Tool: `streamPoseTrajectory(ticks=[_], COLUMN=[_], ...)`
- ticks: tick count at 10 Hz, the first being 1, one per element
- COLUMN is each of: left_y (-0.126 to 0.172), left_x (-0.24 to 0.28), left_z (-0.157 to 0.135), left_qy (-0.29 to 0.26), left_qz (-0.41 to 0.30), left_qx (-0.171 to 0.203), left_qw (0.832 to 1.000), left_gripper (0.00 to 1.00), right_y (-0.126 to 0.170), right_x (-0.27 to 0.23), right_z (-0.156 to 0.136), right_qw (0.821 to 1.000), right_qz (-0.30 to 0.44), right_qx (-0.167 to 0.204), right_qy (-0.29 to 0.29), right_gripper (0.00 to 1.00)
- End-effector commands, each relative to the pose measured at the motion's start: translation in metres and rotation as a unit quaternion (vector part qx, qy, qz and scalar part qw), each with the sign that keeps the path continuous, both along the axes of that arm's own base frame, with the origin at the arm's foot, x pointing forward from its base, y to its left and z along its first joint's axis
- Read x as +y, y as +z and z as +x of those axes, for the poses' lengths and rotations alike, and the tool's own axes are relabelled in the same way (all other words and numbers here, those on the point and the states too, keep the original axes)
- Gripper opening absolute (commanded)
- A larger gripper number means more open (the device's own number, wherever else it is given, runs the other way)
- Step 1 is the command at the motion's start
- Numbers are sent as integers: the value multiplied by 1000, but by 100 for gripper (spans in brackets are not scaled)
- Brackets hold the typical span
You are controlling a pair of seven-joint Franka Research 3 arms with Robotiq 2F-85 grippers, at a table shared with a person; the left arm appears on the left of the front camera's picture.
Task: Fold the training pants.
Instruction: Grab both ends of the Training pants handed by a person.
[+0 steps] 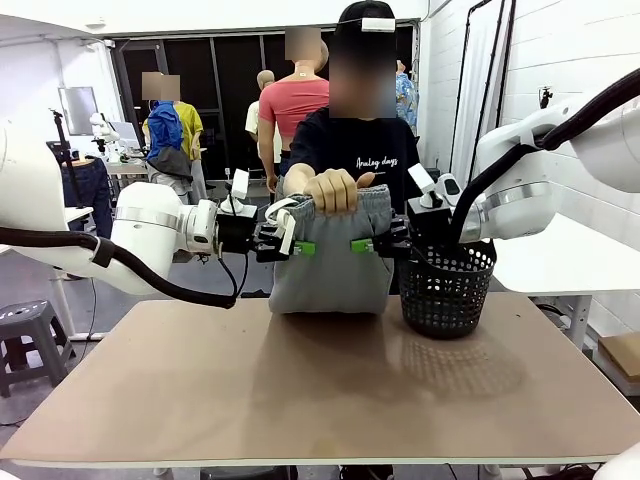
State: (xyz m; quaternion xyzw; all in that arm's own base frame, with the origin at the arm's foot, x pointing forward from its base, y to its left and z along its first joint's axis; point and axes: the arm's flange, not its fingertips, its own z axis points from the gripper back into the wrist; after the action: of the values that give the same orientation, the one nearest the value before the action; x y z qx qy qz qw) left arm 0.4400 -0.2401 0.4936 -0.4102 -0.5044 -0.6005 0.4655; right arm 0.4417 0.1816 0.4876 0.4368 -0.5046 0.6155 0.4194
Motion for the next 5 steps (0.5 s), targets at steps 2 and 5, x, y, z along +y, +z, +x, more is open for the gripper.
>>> streamPoseTrajectory(ticks=[2,5], left_y=[6,8], left_x=[-1,-2], left_z=[1,1], left_qy=[-1,-19], left_qz=[-20,-34], left_qx=[17,33], left_qw=[1000,999], left_gripper=[0,0], right_y=[8,4], right_x=[-5,-4], right_z=[4,7], right_qw=[999,998], right_qz=[26,24], right_qx=[10,34], right_qy=[21,38], right_gripper=[0,0])
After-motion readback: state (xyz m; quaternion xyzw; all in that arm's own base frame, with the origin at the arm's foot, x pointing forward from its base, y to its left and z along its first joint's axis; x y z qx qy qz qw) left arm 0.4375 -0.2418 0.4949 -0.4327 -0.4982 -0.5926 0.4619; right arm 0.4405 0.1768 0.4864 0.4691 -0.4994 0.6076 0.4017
